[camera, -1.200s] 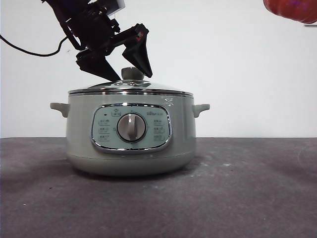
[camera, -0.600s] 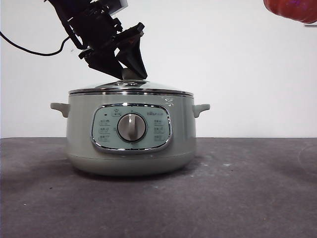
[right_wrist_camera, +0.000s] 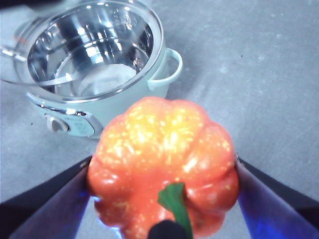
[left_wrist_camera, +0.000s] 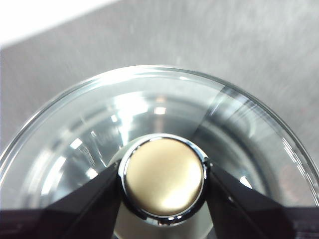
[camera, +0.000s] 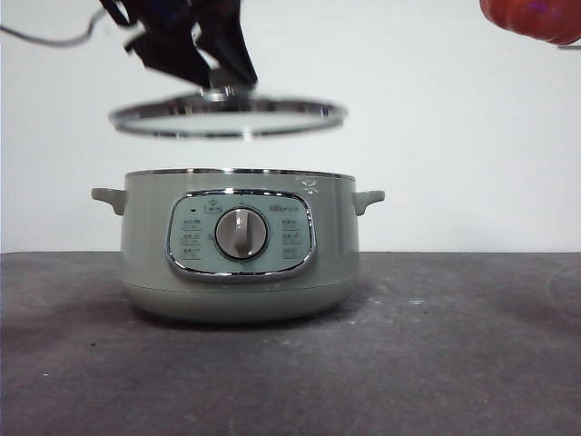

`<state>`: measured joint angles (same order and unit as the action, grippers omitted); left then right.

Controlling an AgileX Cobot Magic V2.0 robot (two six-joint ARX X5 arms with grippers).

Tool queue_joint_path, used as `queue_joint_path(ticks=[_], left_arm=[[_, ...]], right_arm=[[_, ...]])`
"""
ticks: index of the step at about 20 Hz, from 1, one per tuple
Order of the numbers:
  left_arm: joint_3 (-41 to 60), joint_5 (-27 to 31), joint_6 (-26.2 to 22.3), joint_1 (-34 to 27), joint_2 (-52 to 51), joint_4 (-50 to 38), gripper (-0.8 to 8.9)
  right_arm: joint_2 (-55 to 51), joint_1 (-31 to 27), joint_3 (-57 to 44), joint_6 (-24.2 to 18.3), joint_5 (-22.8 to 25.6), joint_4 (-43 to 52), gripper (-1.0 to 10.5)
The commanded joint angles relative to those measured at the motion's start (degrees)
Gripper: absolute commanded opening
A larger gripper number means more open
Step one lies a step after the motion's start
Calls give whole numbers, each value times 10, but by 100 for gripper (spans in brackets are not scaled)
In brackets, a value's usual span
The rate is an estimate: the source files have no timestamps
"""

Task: Pick up the pumpkin,open the lid,put the pumpkin in the pot,close the lid

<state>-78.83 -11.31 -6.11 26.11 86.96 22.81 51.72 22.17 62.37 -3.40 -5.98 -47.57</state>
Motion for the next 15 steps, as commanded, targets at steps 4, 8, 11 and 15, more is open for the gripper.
queue_joint_path(ticks=[4,8,11,15], left_arm=[[-3,27,1,-6,-129,59,-9],[-3,73,1,-8,-242,141,-9],[-3,90,1,-9,-317,206,-9],[-3,120,6,-8,-385,269,-9]], right_arm=[[56,12,1,6,-46,92,-12],[153,51,32,7,-46,154,-12],[252,79,100,0,-45,165,-12],[398,108,214,-17,-43,166,-12]])
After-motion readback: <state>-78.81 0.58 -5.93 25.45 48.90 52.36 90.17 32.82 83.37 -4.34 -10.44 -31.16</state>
